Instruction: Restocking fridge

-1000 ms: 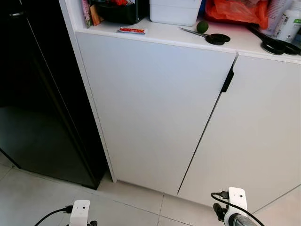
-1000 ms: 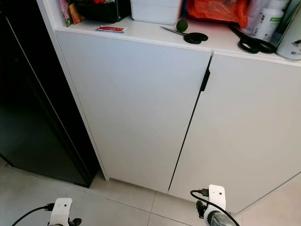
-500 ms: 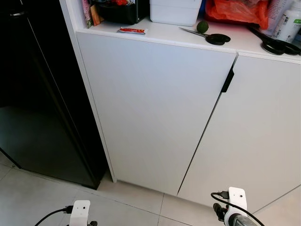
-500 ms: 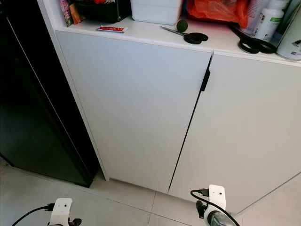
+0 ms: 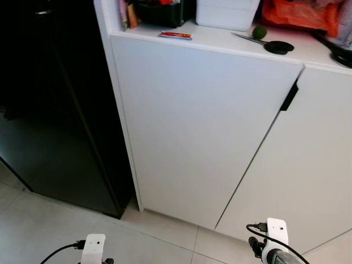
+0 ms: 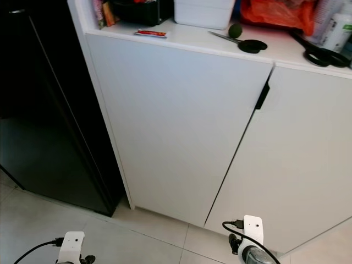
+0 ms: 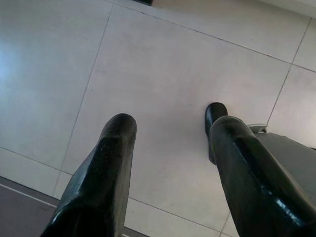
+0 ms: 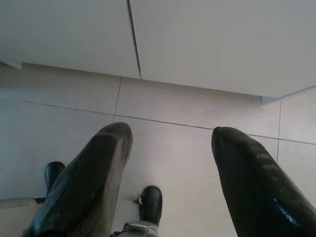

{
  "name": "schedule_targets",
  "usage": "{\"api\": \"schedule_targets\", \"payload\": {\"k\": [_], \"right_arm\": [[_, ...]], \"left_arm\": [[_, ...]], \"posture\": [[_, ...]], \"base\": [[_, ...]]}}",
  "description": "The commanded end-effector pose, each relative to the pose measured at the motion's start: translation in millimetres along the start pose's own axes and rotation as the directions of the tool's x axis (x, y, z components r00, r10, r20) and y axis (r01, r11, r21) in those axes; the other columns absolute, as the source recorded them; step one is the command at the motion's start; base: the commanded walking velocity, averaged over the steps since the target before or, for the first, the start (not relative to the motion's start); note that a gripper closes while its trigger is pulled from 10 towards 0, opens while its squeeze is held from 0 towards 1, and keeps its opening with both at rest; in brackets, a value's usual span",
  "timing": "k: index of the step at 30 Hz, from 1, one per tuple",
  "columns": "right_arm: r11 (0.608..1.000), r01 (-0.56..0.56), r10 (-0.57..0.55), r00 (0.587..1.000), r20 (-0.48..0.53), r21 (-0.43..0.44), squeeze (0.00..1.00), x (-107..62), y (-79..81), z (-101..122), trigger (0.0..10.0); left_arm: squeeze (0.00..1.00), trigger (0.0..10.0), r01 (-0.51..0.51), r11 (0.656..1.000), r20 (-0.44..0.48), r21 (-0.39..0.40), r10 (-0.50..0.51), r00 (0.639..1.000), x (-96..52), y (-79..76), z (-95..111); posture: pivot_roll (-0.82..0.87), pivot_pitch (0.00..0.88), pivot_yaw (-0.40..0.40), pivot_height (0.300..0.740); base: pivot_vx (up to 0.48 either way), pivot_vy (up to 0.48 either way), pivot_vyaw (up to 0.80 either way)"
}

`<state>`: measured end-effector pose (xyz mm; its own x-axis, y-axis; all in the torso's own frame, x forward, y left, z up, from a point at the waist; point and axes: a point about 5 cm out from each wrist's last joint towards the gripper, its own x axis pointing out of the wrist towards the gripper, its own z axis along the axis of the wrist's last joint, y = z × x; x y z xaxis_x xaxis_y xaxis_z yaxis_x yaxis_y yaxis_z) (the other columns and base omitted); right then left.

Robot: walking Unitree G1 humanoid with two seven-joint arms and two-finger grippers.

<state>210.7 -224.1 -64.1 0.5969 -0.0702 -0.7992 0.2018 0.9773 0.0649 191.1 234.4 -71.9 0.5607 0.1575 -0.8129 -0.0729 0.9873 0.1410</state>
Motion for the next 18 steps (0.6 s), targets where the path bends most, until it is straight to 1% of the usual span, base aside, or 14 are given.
{"api": "schedule_targets", "payload": {"k": [1, 18], "right_arm": [[1.000, 0.010, -0.010, 1.000, 0.002, 0.018, 0.00, -0.1, -2.0, 1.5, 10.0], [1.000, 0.009, -0.009, 1.000, -0.002, 0.013, 0.00, -0.2, -1.9, 0.0, 10.0]], "left_arm": [[0.00, 10.0, 0.005, 1.000, -0.026, 0.006, -0.005, 1.000, -0.3, -0.9, -4.5], [0.00, 10.0, 0.007, 1.000, -0.030, 0.014, -0.007, 1.000, -0.5, -0.7, -6.0]], "posture": [[0.03, 0.000, -0.051, 0.740], [0.03, 0.000, -0.047, 0.740]], "base": [[0.000, 0.296, 0.00], [0.000, 0.297, 0.00]]}}
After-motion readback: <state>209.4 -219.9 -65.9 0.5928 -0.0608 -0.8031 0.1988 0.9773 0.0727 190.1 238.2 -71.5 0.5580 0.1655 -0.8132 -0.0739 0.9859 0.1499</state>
